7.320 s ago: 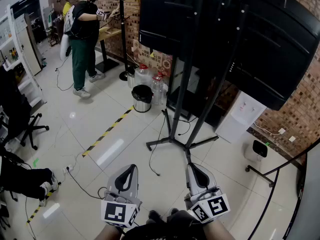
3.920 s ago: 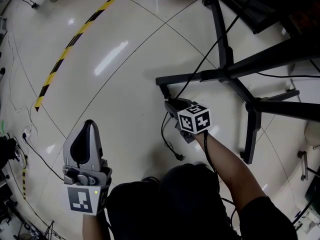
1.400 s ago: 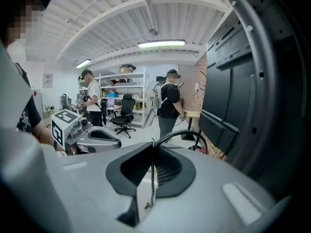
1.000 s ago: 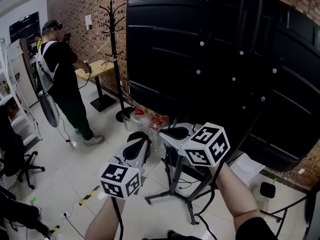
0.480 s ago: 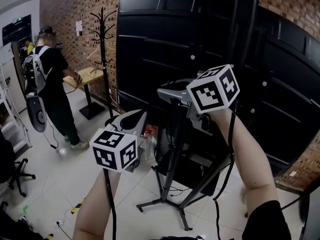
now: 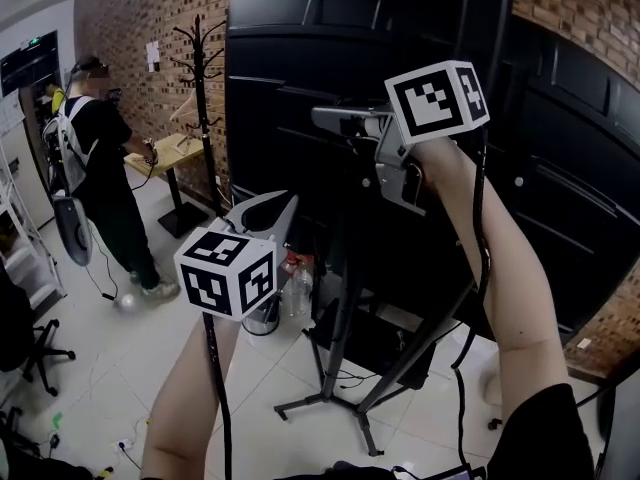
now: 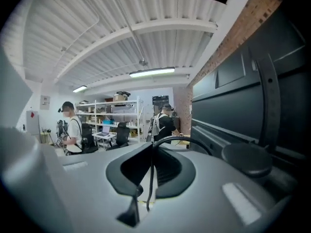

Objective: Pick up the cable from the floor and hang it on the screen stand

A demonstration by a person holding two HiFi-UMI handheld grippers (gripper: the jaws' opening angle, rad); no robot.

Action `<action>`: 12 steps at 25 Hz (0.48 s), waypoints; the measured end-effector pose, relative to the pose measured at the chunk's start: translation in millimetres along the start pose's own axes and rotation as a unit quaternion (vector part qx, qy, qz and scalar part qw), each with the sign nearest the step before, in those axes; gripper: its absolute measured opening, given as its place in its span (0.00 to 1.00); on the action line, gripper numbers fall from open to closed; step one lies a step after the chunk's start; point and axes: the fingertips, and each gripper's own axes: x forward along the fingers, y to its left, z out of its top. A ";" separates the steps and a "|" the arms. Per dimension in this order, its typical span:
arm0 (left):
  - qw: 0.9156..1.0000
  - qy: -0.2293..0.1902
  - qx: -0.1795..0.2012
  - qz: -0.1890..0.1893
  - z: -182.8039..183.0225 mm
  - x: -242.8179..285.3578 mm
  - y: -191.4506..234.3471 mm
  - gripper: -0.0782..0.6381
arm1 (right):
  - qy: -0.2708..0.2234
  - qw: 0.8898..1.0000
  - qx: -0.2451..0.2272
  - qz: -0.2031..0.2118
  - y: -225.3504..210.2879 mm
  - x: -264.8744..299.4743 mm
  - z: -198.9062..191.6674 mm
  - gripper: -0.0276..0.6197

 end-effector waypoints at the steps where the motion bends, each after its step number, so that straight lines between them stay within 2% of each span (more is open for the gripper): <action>1: 1.000 -0.001 0.001 0.000 2.3 1.7 -1.0 0.12 | -0.008 1.000 0.020 0.003 -3.1 -2.6 6.0 0.06; 3: 1.000 -0.004 0.002 0.000 7.1 6.2 -2.3 0.12 | -0.021 0.999 0.036 -0.002 -8.8 -9.5 16.8 0.06; 8: 1.000 -0.006 0.006 -0.011 17.8 21.8 -9.5 0.12 | -0.040 0.999 0.019 -0.029 -18.4 -27.2 37.7 0.06; 12: 1.000 -0.009 0.020 -0.021 26.2 30.9 -18.7 0.12 | -0.056 0.996 0.025 -0.065 -32.3 -50.7 48.4 0.06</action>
